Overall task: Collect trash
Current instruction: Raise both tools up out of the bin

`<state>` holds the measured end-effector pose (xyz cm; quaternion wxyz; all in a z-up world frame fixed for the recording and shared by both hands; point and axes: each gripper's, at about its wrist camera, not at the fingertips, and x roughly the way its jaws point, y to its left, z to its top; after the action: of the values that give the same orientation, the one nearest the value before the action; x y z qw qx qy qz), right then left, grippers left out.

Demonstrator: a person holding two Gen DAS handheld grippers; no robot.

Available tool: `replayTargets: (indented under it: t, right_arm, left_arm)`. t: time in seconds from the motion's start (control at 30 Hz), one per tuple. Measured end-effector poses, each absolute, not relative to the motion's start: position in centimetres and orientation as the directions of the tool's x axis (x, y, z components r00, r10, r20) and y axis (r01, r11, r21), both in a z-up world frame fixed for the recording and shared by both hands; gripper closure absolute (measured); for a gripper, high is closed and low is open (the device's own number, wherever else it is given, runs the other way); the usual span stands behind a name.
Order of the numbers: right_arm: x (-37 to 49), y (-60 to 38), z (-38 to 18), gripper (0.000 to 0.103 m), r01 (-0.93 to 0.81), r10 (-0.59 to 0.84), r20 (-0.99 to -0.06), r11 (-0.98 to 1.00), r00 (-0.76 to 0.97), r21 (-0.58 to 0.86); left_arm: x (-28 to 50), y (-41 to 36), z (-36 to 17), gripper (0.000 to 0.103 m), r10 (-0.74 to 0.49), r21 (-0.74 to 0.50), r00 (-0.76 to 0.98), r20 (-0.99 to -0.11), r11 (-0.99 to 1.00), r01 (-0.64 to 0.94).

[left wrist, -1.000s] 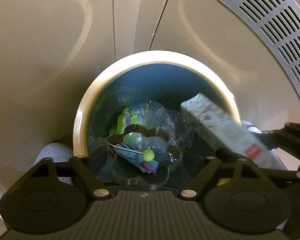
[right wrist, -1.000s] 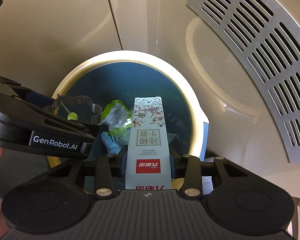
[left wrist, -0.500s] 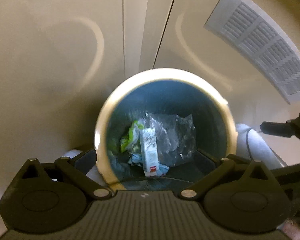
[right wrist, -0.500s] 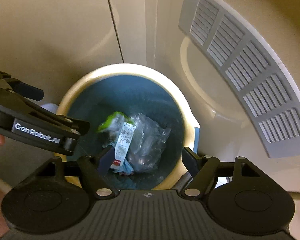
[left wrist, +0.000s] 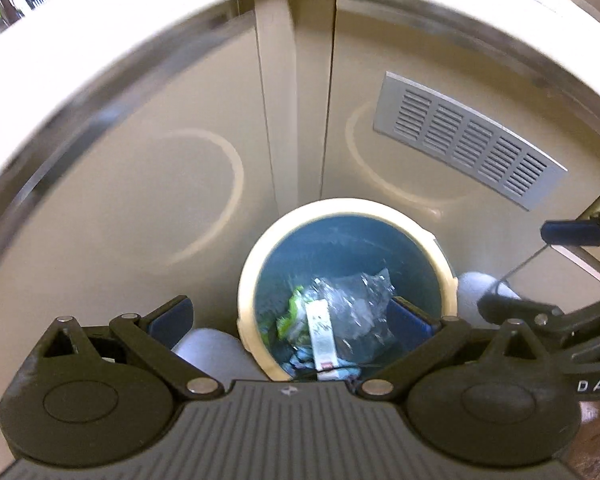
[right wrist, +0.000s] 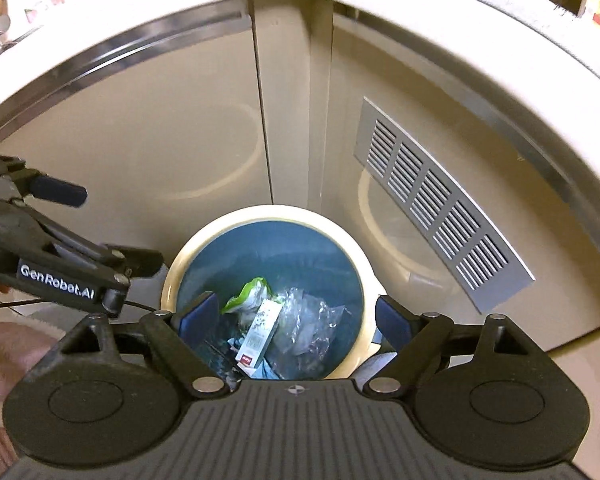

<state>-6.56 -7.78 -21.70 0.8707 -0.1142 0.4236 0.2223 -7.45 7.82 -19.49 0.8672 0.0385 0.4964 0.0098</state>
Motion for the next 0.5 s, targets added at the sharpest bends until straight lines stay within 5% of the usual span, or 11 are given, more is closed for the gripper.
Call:
replayTargets:
  t: [0.5]
  right_arm:
    - [-8.8,-8.1,-20.7,0.015,-0.484,0.286,-0.748,0.873,0.598,-0.053]
  left_arm:
    - [-9.6,6.7,-17.3,0.0,0.084,0.144,0.572,-0.816,0.988,0.059]
